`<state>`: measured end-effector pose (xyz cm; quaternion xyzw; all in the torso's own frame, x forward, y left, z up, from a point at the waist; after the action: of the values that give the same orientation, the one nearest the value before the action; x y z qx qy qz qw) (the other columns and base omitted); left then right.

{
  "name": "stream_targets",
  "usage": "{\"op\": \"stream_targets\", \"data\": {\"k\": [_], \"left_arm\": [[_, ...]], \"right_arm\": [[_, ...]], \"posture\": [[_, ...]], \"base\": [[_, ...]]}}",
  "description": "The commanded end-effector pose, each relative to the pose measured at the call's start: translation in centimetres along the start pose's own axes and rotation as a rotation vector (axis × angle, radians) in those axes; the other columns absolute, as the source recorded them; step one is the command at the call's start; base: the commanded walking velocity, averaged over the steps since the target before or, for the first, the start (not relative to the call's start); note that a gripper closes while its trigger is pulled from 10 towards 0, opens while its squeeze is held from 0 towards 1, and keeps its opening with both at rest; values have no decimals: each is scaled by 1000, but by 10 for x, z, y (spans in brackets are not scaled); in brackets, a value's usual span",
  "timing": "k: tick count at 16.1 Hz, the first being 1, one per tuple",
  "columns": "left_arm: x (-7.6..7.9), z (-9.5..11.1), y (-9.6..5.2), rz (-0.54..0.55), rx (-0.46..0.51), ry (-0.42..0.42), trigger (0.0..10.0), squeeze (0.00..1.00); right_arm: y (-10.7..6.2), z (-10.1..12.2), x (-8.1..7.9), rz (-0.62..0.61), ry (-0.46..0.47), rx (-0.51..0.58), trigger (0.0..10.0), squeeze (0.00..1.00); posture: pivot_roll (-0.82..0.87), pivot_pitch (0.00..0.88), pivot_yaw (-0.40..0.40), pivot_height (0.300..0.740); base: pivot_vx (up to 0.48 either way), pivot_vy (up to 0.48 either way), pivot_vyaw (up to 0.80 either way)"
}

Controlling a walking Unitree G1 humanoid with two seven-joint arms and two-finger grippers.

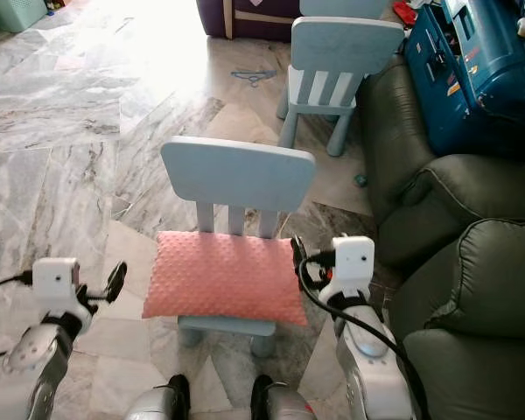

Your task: Move the pillow to the sofa

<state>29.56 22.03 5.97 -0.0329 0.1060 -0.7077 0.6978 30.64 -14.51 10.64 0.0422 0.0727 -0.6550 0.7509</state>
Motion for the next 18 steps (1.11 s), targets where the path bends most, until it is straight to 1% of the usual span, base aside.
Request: {"op": "stream_targets", "data": {"k": [1, 2, 3, 4, 5, 6, 7, 8, 10, 13, 15, 17, 18], "left_arm": [[9, -4, 2, -47, -27, -24, 10000, 0], [13, -2, 3, -68, -23, -30, 10000, 0], [21, 1, 6, -99, -16, -46, 10000, 0], [35, 4, 9, -164, -19, -45, 10000, 0], [39, 5, 10, -184, -19, -45, 10000, 0], [53, 7, 12, -247, -22, -54, 10000, 0], [59, 8, 12, -272, -21, -52, 10000, 0], [63, 9, 13, -290, -18, -51, 10000, 0], [64, 10, 13, -297, -19, -54, 10000, 0], [60, 10, 11, -295, -22, -53, 10000, 0], [56, 11, 10, -290, -23, -54, 10000, 0], [54, 14, 9, -304, -17, -75, 10000, 0], [53, 14, 9, -305, -18, -62, 10000, 0]], "right_arm": [[-2, -5, 4, -21, 1, -12, 10000, 0], [-2, -5, 4, -20, 2, -12, 10000, 0], [-2, -5, 4, -20, 4, -13, 10000, 0], [-2, -5, 4, -21, 6, -12, 10000, 0], [-2, -5, 4, -22, 7, -12, 10000, 0], [-3, -4, 7, -34, 9, -10, 10000, 0], [-4, -4, 8, -42, 8, -12, 10000, 0], [-5, -5, 9, -47, 8, -15, 10000, 0], [-6, -5, 8, -48, 9, -16, 10000, 0], [-5, -5, 7, -39, 9, -15, 10000, 0], [-4, -5, 6, -33, 7, -15, 10000, 0], [-2, -4, 4, -27, 8, -14, 10000, 0], [-2, -4, 3, -26, 10, -12, 10000, 0]], "posture": [[-5, 252, -51, 740], [-4, 251, -51, 740], [-7, 250, -51, 740], [-9, 249, -51, 740], [-14, 248, -50, 740], [-25, 247, -45, 740], [-28, 246, -45, 740], [-33, 247, -44, 740], [-32, 248, -44, 740], [-27, 249, -48, 740], [-24, 250, -50, 740], [-18, 252, -50, 740], [-16, 253, -49, 740]], "base": [[0, 0, 0], [0, 0, 0], [0, 0, 0], [0, 0, 0], [0, 0, 0], [0, 0, 0], [0, 0, 0], [0, 0, -800], [0, 0, -800], [0, 0, -702], [0, 0, 0], [0, 0, 0], [0, 0, 0]]}}
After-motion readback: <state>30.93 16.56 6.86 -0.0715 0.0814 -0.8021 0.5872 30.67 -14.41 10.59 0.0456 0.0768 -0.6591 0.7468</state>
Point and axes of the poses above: a point about 5 cm out from each wrist's last joint towards the gripper, its own y axis pointing out of the wrist towards the gripper, its own z axis along the axis of the wrist's last joint, x = y × z, the point moved 4 cm from there along y, pointing out of the wrist towards the gripper, and after that the axes turned 7 degrees about y, right-handed, at the moved point
